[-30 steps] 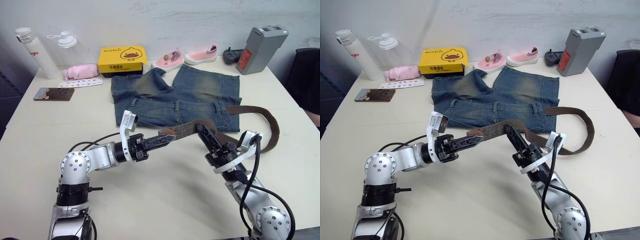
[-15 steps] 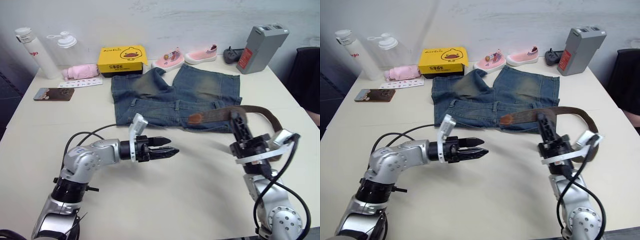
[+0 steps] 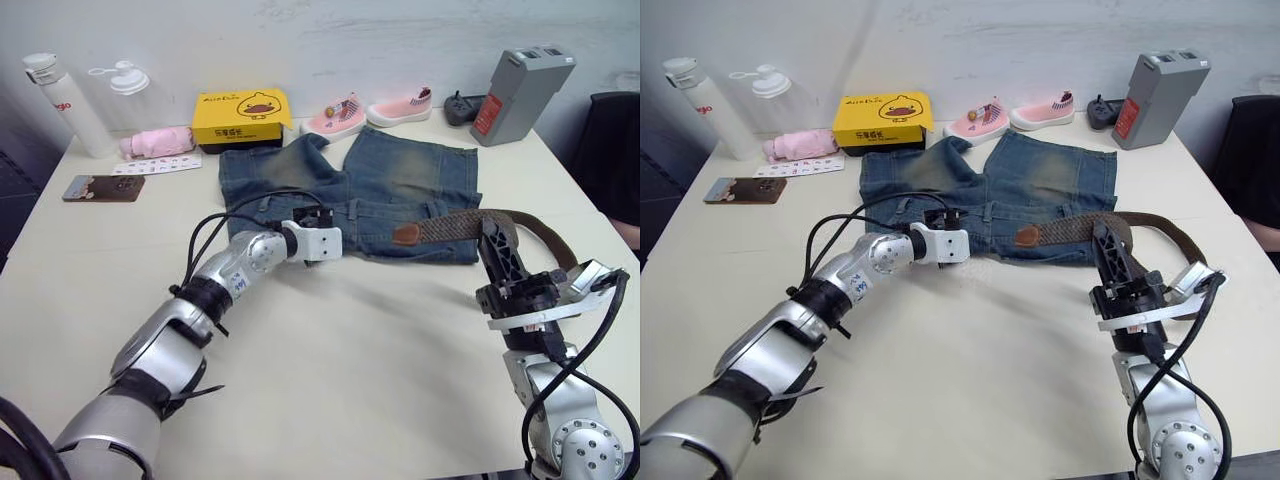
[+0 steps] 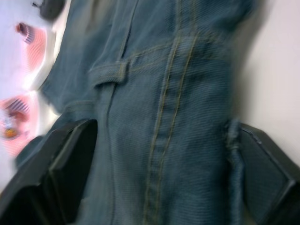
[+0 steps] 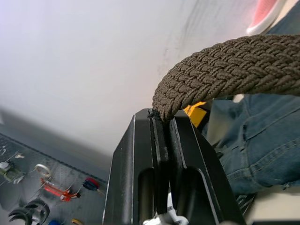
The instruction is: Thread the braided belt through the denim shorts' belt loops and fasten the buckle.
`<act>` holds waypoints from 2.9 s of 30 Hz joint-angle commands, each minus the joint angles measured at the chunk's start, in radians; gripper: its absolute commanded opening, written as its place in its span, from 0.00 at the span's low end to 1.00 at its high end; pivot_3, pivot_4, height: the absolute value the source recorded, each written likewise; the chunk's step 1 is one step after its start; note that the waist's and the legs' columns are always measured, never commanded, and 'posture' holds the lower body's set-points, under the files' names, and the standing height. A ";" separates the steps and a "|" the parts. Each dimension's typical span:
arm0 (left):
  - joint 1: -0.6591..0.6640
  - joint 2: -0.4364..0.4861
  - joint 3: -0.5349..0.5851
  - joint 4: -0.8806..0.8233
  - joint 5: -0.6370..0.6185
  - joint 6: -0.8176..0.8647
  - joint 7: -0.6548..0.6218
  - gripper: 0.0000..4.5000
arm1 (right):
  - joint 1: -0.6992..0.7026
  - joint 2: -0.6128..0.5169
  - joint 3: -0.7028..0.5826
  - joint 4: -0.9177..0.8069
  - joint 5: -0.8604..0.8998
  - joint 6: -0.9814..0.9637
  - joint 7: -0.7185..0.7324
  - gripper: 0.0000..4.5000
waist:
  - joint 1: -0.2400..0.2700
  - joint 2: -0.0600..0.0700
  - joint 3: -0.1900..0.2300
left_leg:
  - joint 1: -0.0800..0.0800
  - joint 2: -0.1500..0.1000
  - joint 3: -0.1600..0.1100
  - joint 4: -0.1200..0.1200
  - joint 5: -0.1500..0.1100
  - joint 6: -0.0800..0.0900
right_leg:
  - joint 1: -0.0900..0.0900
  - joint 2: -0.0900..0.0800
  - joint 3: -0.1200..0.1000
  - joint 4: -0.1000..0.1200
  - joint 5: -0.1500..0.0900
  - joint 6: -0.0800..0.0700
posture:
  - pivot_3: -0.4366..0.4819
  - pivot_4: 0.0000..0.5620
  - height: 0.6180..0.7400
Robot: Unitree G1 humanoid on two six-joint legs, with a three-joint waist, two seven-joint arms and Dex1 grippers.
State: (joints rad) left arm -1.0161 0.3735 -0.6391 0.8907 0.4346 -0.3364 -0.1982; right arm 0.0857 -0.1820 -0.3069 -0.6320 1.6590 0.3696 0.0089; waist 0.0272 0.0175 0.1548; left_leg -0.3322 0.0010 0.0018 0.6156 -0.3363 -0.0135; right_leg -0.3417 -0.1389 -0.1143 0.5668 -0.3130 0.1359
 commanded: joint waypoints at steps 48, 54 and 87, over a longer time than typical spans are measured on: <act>0.925 0.387 0.687 -1.402 -1.184 0.843 -0.715 0.85 | 0.048 -0.354 0.045 0.079 -0.100 0.184 -0.268 0.00 | -0.003 0.014 -0.004 | 0.006 0.015 0.009 0.006 -0.013 0.001 | 0.000 0.004 -0.001 -0.007 0.007 -0.010 | 0.48 0.27 0.77; 0.846 0.336 0.641 -1.375 -1.145 0.863 -0.689 0.85 | 0.061 -0.339 0.045 0.080 -0.187 0.188 -0.245 0.00 | -0.001 0.013 -0.003 | 0.005 0.014 0.010 0.007 -0.012 -0.002 | 0.000 0.009 -0.001 -0.008 0.007 -0.010 | 0.48 0.27 0.77; 0.453 0.112 0.226 -0.763 -0.393 0.074 -0.779 0.85 | -0.012 -0.165 0.257 0.122 -0.362 0.442 -0.403 0.00 | -0.002 0.010 -0.010 | -0.001 0.014 0.008 0.013 -0.011 0.000 | -0.002 0.008 -0.005 -0.006 0.009 -0.011 | 0.48 0.27 0.77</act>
State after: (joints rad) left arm -0.5485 0.4934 -0.4110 0.1106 0.0102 -0.2194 -1.0056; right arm 0.0506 -0.3540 -0.0546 -0.5228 1.2953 0.7855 -0.3730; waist 0.0254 0.0274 0.1449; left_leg -0.3331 0.0154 0.0101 0.6288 -0.3476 -0.0130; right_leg -0.3437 -0.1306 -0.1192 0.5604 -0.3042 0.1251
